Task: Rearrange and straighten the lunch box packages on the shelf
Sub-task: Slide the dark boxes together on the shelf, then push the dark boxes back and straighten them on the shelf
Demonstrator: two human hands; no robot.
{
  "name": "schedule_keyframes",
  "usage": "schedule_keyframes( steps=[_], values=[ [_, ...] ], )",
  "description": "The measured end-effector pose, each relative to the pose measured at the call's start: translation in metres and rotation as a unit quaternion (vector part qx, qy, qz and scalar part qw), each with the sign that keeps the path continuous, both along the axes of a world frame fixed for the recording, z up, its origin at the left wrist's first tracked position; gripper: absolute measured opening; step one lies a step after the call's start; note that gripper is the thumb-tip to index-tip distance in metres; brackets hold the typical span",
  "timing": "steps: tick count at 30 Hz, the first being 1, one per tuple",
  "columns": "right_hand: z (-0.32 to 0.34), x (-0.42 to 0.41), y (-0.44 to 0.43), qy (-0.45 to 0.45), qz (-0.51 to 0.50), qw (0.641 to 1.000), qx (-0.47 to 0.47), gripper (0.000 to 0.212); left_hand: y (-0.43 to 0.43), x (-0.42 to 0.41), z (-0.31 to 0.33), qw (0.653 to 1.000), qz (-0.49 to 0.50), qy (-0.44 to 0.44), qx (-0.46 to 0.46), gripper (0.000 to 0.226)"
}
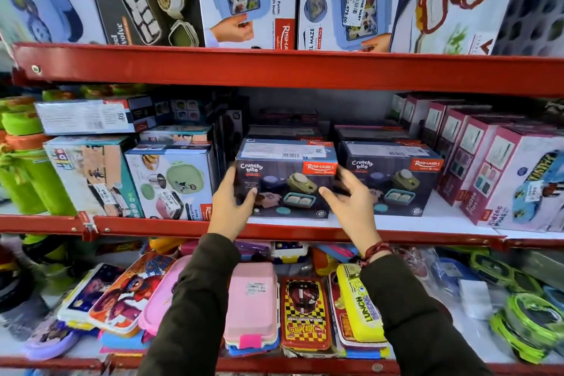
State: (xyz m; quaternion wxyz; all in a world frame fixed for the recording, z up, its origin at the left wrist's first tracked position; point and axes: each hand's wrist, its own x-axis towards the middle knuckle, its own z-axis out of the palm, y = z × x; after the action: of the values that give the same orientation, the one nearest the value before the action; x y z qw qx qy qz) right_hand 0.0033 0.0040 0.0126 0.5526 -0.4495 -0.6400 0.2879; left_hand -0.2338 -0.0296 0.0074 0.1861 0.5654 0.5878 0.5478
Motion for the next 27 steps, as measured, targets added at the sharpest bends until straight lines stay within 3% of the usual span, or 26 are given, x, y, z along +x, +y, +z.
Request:
schedule_keyframes(
  steps=[11,16,20,21,25,27],
  values=[
    [-0.003,-0.014,0.016,-0.048,-0.047,0.997,-0.03,0.06,0.017,-0.002,-0.004,1.0,0.012,-0.009,-0.026,0.067],
    [-0.007,-0.021,0.001,0.021,-0.041,0.999,-0.025,0.053,0.009,0.01,0.001,0.99,-0.024,-0.136,-0.002,0.053],
    [-0.009,-0.025,-0.004,0.061,-0.033,0.997,-0.04,0.046,0.008,0.009,0.0,0.971,-0.054,-0.23,-0.02,0.078],
    [-0.009,-0.024,-0.005,0.07,-0.027,0.996,-0.044,0.047,0.008,0.008,-0.002,0.969,-0.056,-0.24,-0.026,0.079],
    [-0.011,-0.021,-0.015,0.113,-0.003,0.991,-0.065,0.057,-0.003,0.011,0.002,0.968,-0.044,-0.248,-0.016,0.04],
    [-0.01,-0.02,-0.022,0.128,0.0,0.989,-0.067,0.046,-0.01,0.01,0.003,0.972,-0.041,-0.23,-0.017,0.052]
  ],
)
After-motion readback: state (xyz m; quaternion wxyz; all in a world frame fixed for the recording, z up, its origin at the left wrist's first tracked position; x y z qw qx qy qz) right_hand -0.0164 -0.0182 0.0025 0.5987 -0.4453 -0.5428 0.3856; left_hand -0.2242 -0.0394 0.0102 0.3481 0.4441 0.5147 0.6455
